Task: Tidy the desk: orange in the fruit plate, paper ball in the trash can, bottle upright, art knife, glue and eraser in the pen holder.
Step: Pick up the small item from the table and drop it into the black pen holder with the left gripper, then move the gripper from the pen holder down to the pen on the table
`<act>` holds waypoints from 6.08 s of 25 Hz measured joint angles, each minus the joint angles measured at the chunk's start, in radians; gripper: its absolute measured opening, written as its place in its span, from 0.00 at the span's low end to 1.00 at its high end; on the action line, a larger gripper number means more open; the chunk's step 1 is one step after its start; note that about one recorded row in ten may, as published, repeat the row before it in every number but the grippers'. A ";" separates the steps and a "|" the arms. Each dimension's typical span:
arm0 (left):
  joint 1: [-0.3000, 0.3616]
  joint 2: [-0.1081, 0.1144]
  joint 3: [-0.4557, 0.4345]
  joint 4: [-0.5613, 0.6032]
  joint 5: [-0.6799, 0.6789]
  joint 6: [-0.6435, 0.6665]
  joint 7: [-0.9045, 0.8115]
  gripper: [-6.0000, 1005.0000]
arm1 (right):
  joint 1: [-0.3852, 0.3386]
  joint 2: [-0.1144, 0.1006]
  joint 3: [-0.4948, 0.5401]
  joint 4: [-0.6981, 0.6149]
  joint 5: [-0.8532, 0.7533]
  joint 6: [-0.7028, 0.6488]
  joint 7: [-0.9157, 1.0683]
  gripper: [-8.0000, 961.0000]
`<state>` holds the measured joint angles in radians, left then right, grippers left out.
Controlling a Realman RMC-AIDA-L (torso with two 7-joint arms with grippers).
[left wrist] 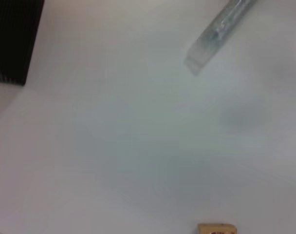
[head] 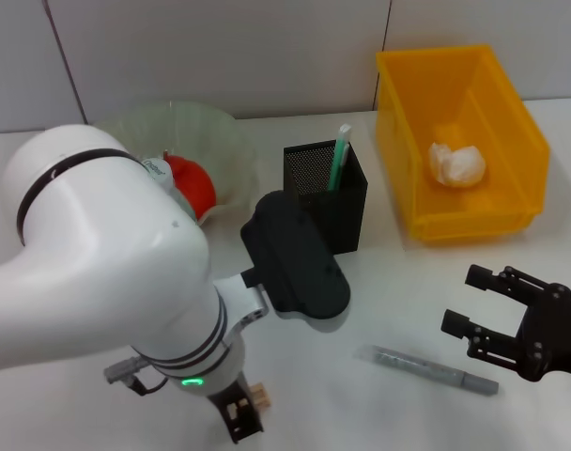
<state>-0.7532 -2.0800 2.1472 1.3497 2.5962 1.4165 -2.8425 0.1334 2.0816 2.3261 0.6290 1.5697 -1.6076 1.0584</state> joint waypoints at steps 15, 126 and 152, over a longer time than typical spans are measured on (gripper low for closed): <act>0.014 0.000 -0.071 0.109 -0.056 -0.195 0.006 0.28 | 0.009 -0.001 0.003 -0.012 -0.002 0.002 0.000 0.80; 0.130 0.007 -0.303 -0.105 -0.663 -0.899 0.733 0.81 | 0.027 -0.003 0.006 -0.039 -0.003 0.037 0.000 0.80; 0.362 0.016 -0.876 -0.238 -1.175 0.020 1.462 0.81 | -0.054 -0.005 0.007 0.309 -0.166 -0.030 0.214 0.80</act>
<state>-0.3908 -2.0637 1.2714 1.1113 1.4214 1.4369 -1.3810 0.0794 2.0768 2.3330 0.9375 1.4033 -1.6371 1.2726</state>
